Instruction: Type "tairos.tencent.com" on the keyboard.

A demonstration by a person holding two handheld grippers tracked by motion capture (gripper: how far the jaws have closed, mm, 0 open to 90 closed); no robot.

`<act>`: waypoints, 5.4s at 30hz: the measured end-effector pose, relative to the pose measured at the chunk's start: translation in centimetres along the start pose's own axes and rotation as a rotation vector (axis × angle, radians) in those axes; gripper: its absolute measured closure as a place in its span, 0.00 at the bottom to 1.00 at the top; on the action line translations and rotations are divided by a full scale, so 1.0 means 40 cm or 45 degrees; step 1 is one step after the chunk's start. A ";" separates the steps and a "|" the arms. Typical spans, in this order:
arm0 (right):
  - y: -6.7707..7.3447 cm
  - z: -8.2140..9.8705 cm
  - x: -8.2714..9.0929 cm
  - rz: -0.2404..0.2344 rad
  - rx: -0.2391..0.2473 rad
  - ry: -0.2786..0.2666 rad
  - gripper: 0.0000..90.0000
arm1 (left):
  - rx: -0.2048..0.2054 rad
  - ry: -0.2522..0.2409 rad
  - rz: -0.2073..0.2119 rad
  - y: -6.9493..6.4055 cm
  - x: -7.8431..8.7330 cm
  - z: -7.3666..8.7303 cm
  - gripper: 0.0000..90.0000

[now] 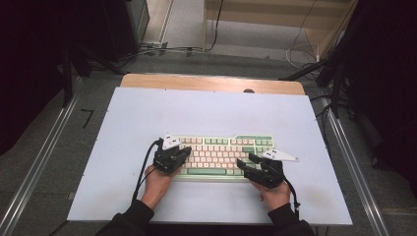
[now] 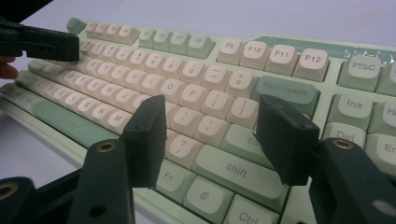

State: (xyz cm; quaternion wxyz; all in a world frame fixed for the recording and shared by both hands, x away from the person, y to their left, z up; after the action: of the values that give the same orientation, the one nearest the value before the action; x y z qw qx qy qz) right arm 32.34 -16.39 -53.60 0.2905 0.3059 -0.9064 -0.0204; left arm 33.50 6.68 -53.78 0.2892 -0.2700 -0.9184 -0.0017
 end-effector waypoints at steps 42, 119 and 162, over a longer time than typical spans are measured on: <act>0.080 -0.014 -0.036 -0.169 0.135 0.034 0.97 | 0.148 -0.175 -0.097 0.054 0.107 0.017 0.36; 0.086 -0.048 -0.084 -0.156 0.091 0.015 0.42 | 0.152 -0.159 0.022 0.030 0.152 0.048 1.00; 0.000 -0.012 0.000 -0.033 -0.003 -0.019 0.54 | 0.029 -0.111 0.162 -0.069 0.054 0.012 0.82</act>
State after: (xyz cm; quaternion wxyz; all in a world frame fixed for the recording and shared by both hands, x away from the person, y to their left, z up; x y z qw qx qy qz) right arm 32.58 -16.32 -53.21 0.2837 0.3171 -0.9045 -0.0274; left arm 30.41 5.47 -52.62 0.2516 -0.3243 -0.9111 0.0387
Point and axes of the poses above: each handheld gripper's, and its own axes: x roughly backward along the jaws, z roughly out of its underside, y roughly to its left, the point moved 8 cm from there along -x, roughly forward along the jaws, and after that the axes turned 4 degrees about -y, right-handed, at the moved point
